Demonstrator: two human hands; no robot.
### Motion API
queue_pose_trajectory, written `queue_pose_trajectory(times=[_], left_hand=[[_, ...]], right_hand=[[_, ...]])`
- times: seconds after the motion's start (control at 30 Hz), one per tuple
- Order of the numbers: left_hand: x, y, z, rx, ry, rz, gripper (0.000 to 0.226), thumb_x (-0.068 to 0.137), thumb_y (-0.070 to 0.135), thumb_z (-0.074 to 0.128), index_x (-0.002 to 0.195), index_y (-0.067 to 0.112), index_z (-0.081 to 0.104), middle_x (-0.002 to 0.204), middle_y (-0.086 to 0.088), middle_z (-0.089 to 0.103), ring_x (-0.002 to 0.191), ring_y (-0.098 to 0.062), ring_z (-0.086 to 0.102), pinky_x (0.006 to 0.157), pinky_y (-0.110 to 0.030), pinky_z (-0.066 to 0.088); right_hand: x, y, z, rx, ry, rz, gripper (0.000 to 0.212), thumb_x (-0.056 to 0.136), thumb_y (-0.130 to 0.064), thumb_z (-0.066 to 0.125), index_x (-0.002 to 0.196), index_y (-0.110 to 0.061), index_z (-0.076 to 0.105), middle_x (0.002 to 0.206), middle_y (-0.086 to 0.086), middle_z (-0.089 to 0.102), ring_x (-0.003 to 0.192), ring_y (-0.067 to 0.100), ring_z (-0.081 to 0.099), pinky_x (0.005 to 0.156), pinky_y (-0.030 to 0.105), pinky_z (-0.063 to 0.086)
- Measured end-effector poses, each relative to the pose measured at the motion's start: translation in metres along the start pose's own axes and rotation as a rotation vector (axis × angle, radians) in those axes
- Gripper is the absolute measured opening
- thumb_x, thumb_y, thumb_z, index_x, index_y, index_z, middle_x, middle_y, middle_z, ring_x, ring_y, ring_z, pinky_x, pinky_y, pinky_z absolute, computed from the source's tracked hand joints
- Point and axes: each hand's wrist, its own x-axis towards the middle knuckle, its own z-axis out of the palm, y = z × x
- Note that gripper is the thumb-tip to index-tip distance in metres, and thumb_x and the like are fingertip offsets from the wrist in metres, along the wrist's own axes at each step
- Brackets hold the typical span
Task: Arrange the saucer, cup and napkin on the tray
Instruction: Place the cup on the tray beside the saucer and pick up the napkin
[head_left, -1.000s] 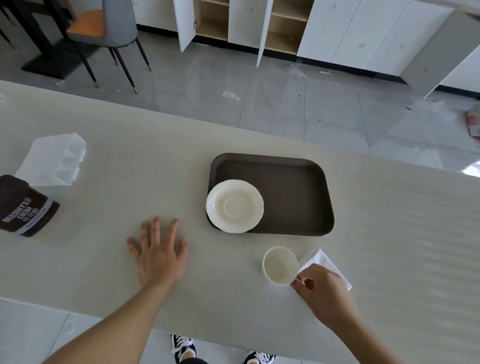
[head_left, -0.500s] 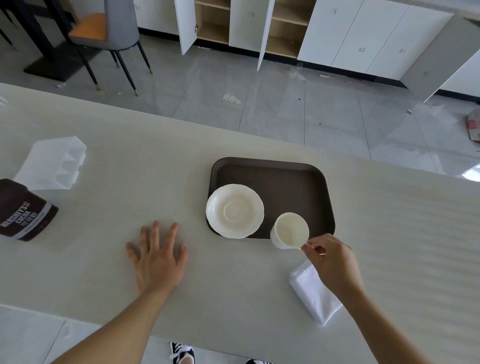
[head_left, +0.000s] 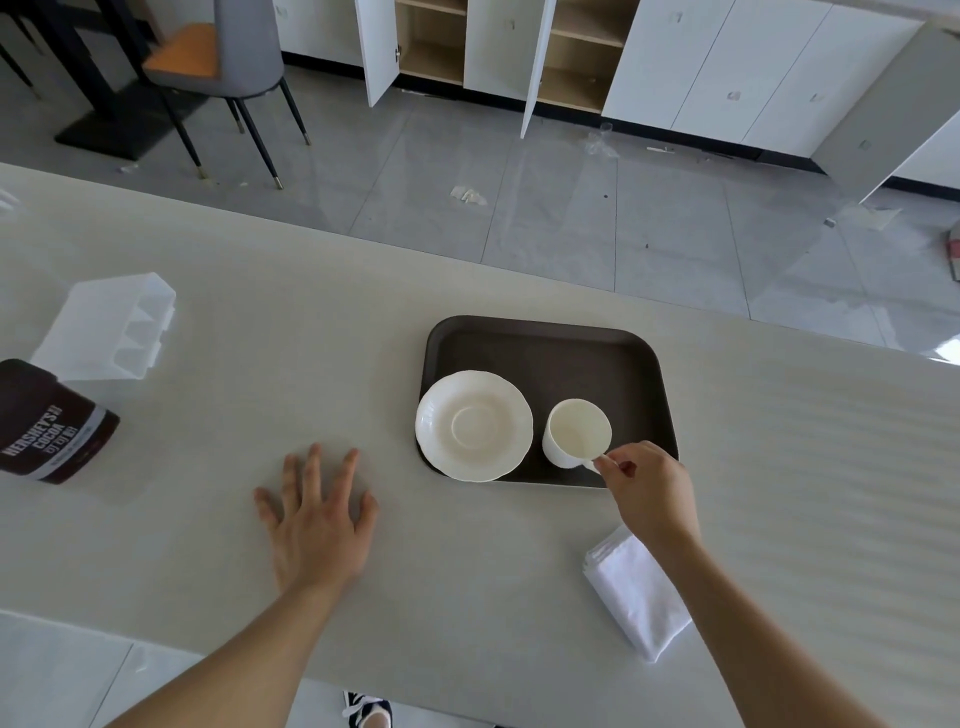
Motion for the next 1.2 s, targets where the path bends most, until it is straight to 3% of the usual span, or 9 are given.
queue_pose_trajectory(times=[0.17,0.37,0.67,0.93,1.07,1.2], left_hand=[[0.000,0.001,0.001,-0.002,0.001,-0.003,0.061,0.086,0.055,0.034,0.145,0.037,0.038,0.156,-0.010,0.033,0.147,-0.034,0.019,0.115,-0.064,0.009],[0.000,0.000,0.001,-0.002,-0.004,-0.005,0.061,0.086,0.056,0.034,0.144,0.038,0.039,0.155,-0.010,0.034,0.147,-0.035,0.018,0.115,-0.065,0.010],[0.000,0.002,-0.002,0.000,-0.004,-0.008,0.061,0.086,0.056,0.033,0.144,0.037,0.040,0.156,-0.010,0.034,0.147,-0.034,0.019,0.115,-0.064,0.010],[-0.001,0.003,-0.004,0.000,-0.012,-0.006,0.062,0.086,0.056,0.032,0.145,0.036,0.039,0.156,-0.011,0.033,0.147,-0.034,0.018,0.115,-0.064,0.010],[-0.001,0.003,-0.004,0.006,-0.022,-0.016,0.061,0.087,0.055,0.033,0.145,0.037,0.038,0.157,-0.010,0.031,0.148,-0.032,0.015,0.115,-0.062,0.008],[-0.001,0.004,-0.004,0.005,-0.029,-0.018,0.061,0.087,0.055,0.034,0.145,0.037,0.038,0.158,-0.009,0.030,0.148,-0.032,0.015,0.115,-0.062,0.008]], right_hand=[[-0.004,-0.001,0.007,-0.002,0.045,0.036,0.021,0.088,-0.029,0.073,0.071,-0.016,0.074,0.072,-0.004,0.063,0.063,0.009,0.054,0.051,0.020,0.034],[-0.008,-0.005,0.010,0.015,0.060,0.043,0.025,0.087,-0.031,0.074,0.066,-0.017,0.073,0.066,-0.004,0.064,0.062,0.014,0.057,0.050,0.022,0.037],[-0.010,-0.003,0.005,0.097,0.036,0.005,0.012,0.086,-0.030,0.075,0.083,-0.019,0.073,0.077,-0.003,0.069,0.071,0.017,0.062,0.061,0.031,0.052],[-0.015,0.005,-0.003,0.132,0.072,-0.023,0.019,0.085,-0.028,0.078,0.097,-0.015,0.072,0.082,0.001,0.070,0.073,0.018,0.064,0.059,0.022,0.045],[-0.030,0.021,-0.009,0.121,0.066,0.006,0.020,0.086,-0.020,0.076,0.105,-0.016,0.071,0.083,-0.003,0.070,0.071,0.003,0.062,0.061,0.011,0.039],[-0.046,0.046,-0.019,0.055,0.038,0.100,0.017,0.088,-0.016,0.073,0.104,-0.016,0.073,0.086,-0.002,0.071,0.073,0.013,0.063,0.062,0.015,0.041]])
